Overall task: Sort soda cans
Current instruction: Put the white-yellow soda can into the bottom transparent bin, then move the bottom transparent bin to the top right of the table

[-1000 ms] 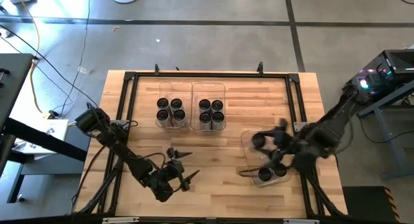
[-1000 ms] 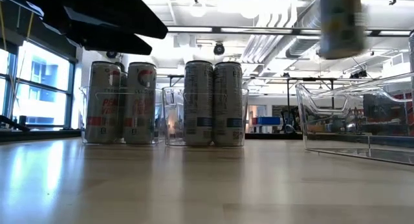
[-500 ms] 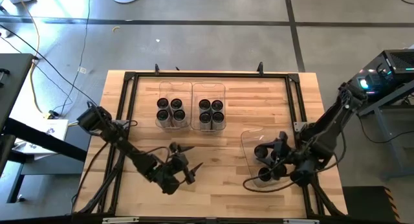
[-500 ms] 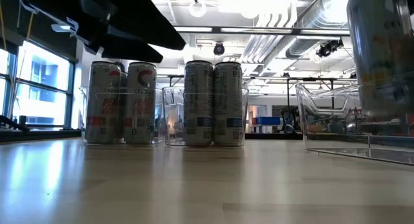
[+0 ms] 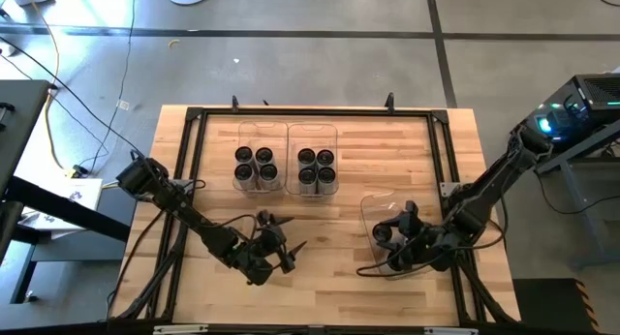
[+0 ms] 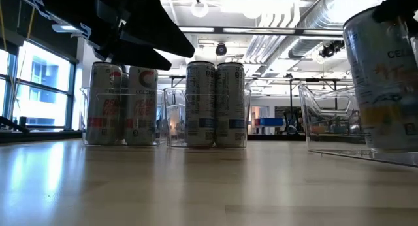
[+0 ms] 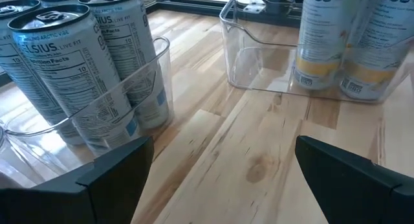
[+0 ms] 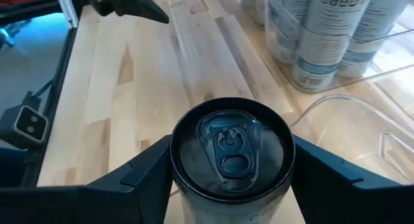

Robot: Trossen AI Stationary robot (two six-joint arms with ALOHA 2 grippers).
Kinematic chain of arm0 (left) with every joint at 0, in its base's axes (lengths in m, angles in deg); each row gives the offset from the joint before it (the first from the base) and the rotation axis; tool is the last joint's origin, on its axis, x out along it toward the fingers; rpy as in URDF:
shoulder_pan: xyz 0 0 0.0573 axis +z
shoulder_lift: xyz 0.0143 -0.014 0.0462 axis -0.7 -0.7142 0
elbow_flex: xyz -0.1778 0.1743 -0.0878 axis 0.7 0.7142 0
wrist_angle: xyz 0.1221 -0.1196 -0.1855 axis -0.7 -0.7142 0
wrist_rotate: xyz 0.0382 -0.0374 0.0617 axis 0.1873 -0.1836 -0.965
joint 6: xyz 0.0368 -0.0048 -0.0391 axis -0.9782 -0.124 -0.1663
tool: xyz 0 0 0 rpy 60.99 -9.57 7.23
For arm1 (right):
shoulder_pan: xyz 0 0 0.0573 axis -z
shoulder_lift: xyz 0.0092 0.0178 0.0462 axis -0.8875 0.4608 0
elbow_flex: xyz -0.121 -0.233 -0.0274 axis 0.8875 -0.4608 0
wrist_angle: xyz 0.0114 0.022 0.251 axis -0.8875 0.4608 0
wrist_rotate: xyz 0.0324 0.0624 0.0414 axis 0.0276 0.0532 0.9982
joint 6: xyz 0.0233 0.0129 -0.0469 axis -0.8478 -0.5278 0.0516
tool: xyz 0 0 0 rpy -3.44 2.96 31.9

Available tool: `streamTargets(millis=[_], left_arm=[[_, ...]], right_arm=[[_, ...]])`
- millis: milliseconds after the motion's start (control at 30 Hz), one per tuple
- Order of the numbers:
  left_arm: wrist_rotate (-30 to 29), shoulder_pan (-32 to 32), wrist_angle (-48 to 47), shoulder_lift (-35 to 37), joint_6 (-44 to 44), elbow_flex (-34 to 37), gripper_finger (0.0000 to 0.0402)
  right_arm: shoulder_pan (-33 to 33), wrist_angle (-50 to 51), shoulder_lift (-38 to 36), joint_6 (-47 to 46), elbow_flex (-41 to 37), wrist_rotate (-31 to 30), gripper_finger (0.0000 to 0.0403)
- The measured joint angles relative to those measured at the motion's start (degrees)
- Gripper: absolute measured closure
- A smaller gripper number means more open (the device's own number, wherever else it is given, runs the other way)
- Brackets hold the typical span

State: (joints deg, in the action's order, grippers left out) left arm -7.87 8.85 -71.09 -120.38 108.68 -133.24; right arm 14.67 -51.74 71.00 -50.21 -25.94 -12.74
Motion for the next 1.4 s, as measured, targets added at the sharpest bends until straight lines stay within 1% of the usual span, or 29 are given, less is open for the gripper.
streamTargets(millis=[133, 233, 333, 467, 667, 733, 800, 900, 1067, 1133, 1233, 1400], left_arm=[[0.06, 0.00, 0.67, 0.00, 0.00, 0.00, 0.0030], [0.09, 0.00, 0.72, 0.00, 0.00, 0.00, 0.0030], [0.11, 0.00, 0.75, 0.00, 0.00, 0.00, 0.0030], [0.11, 0.00, 0.93, 0.00, 0.00, 0.00, 0.0030], [0.11, 0.00, 1.09, 0.00, -0.02, 0.00, 0.0030], [0.11, 0.00, 1.11, 0.00, 0.00, 0.00, 0.0030], [0.11, 0.00, 1.11, 0.00, 0.00, 0.00, 0.0030], [0.09, 0.00, 1.13, 0.00, 0.00, 0.00, 0.0030], [-0.46, 0.00, 1.70, 0.00, 0.00, 0.00, 0.0030], [-0.71, 0.10, 2.23, 0.00, -0.01, 0.00, 0.0030], [-0.70, 0.68, 2.44, 0.00, 0.00, 0.00, 0.0030], [-0.74, 2.81, 2.56, 0.00, 0.00, 0.00, 0.0030]], right_arm=[[0.02, -0.26, -0.06, 0.14, 0.02, 1.73, 0.0115], [-0.01, 0.93, -0.02, 0.12, 0.88, 2.67, 0.0099], [-0.04, 3.98, 0.15, 0.79, 3.24, 4.03, 0.0095], [-0.09, 9.18, 0.14, 1.13, 7.77, 4.16, 0.0093], [-1.41, 13.61, 0.14, 6.28, 15.80, 4.07, 0.0092], [-2.66, 14.71, 0.14, 7.31, 19.04, 6.24, 0.0092], [-4.50, 15.26, 0.18, 7.24, 22.16, 9.78, 0.0091], [-8.36, 15.23, 0.22, 3.23, 24.64, 14.04, 0.0091], [-14.87, 17.43, 2.63, -10.11, 24.98, 17.24, 0.0091], [-16.79, 18.93, 5.05, -15.47, 24.98, 18.02, 0.0091], [-18.66, 20.54, 9.67, -21.49, 24.98, 20.94, 0.0093], [-19.41, 21.17, 17.70, -26.26, 25.41, 23.11, 0.0106]])
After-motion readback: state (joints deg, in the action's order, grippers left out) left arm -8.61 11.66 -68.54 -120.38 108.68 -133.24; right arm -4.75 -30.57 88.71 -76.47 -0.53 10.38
